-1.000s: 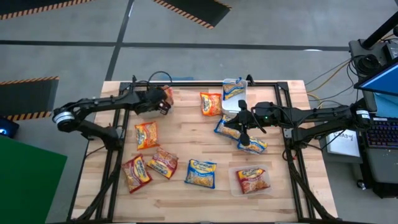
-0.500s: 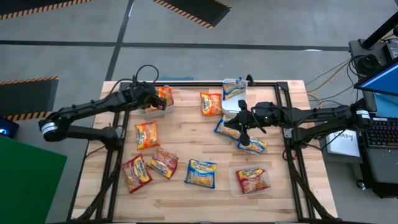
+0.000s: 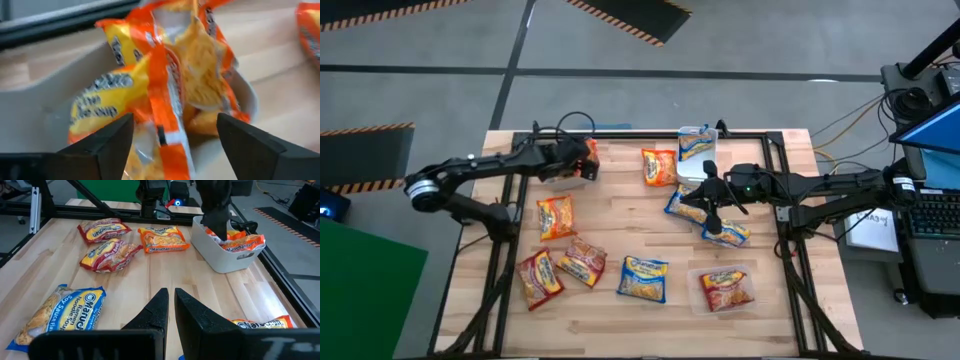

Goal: Sort Maruchan noodles
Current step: Put the orange noodle pack into the gray bin

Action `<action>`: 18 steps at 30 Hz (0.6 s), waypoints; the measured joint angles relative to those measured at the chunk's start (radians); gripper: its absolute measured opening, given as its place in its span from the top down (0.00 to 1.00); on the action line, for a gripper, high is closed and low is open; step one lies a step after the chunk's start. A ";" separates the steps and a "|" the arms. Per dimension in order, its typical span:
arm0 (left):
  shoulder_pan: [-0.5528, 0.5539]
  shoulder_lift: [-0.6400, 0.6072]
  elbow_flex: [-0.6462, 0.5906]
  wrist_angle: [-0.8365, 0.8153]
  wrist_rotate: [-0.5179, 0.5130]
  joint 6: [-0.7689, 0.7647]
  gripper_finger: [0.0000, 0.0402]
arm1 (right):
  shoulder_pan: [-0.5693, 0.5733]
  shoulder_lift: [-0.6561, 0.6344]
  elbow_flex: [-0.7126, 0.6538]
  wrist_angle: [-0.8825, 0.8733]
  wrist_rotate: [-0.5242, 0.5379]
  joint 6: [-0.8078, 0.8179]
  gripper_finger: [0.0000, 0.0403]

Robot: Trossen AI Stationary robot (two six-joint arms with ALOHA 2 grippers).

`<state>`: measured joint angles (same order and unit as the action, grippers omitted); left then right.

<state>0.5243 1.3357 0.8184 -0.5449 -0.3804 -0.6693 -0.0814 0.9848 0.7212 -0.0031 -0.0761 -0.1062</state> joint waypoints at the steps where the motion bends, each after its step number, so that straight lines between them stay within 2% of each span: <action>1: 0.000 0.011 0.008 0.001 -0.013 0.004 0.33 | 0.000 0.000 0.000 0.000 0.000 0.000 0.94; 4: 0.000 0.038 0.021 -0.002 -0.026 0.013 0.34 | -0.001 0.000 0.000 0.000 0.000 0.000 0.94; 13: 0.000 0.101 0.023 -0.055 -0.035 -0.003 0.48 | -0.001 0.000 0.000 0.000 0.000 0.000 0.94; 18: -0.002 0.116 0.025 -0.049 -0.036 0.002 0.61 | -0.001 0.000 0.000 -0.001 0.000 0.000 0.94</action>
<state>0.5228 1.4521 0.8436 -0.5941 -0.4164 -0.6670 -0.0826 0.9848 0.7212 -0.0036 -0.0761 -0.1059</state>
